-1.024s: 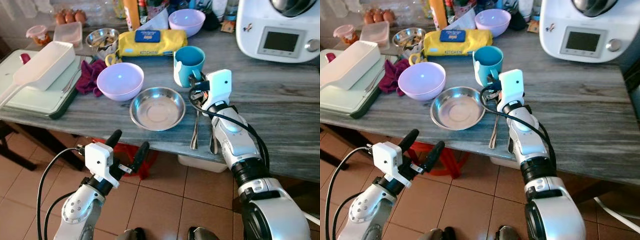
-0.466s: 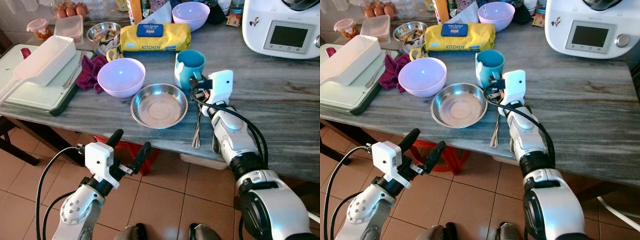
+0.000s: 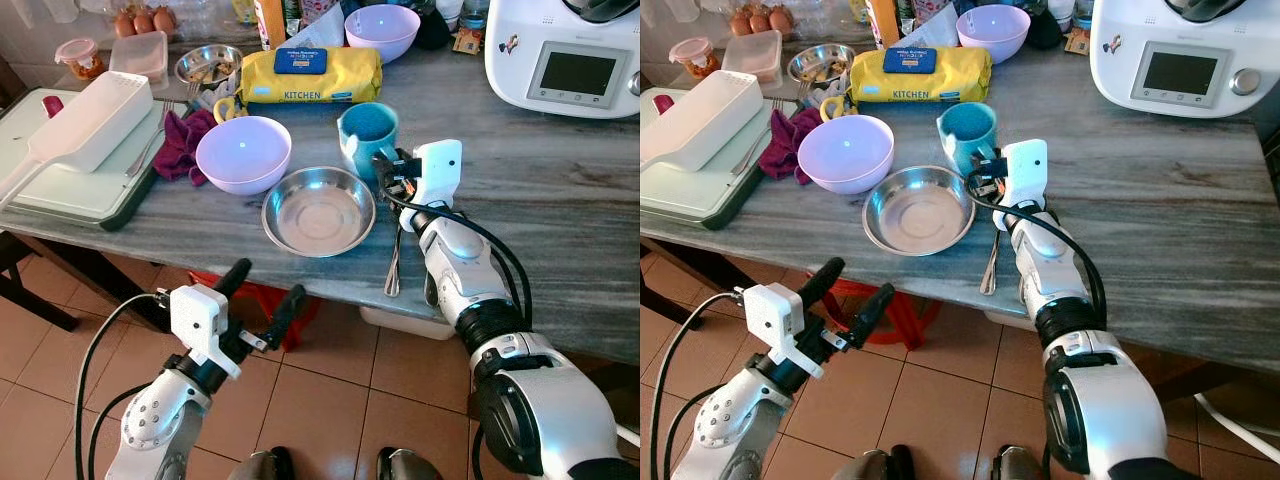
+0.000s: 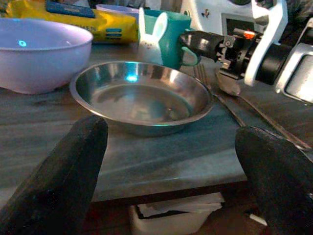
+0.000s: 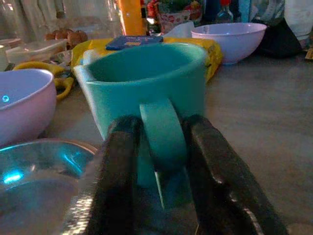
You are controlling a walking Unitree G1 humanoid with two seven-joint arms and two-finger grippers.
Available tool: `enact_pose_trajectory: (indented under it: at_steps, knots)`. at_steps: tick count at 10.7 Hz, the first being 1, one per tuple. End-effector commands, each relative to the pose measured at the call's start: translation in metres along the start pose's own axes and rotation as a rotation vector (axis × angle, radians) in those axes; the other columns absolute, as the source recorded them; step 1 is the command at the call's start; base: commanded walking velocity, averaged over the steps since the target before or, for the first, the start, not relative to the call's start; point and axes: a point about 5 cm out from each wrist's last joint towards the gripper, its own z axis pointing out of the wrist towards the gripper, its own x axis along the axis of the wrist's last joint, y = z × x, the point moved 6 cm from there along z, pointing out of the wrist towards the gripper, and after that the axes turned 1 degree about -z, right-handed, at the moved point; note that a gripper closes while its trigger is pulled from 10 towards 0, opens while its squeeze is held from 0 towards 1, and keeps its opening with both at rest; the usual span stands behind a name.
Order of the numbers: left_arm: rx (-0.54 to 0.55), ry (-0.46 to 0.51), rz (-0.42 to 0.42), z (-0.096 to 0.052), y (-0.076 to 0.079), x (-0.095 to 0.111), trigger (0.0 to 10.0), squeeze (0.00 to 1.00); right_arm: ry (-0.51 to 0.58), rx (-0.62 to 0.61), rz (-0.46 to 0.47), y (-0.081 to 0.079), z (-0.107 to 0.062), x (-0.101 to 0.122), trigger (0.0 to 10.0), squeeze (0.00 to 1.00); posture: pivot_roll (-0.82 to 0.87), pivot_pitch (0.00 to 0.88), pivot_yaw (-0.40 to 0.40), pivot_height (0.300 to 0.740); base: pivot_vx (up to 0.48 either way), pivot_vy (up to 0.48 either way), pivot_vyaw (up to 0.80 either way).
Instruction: Setting the table
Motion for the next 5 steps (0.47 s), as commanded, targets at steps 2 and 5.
enact_pose_trajectory:
  at_steps: [2,5]
  knots:
    - [-0.026,0.012,-0.002,0.0003,0.0056,0.0064,10.0,0.0,0.012,0.006,0.002,-0.002,0.0033,0.004,10.0,1.0,0.03,0.218,0.078,0.74,0.0,0.0,0.0]
    - [-0.021,0.02,0.0,0.0038,0.0054,0.0093,10.0,0.0,0.034,-0.001,-0.001,0.0002,0.0057,0.0109,10.0,1.0,0.03,0.207,0.074,0.74,0.0,0.0,0.0]
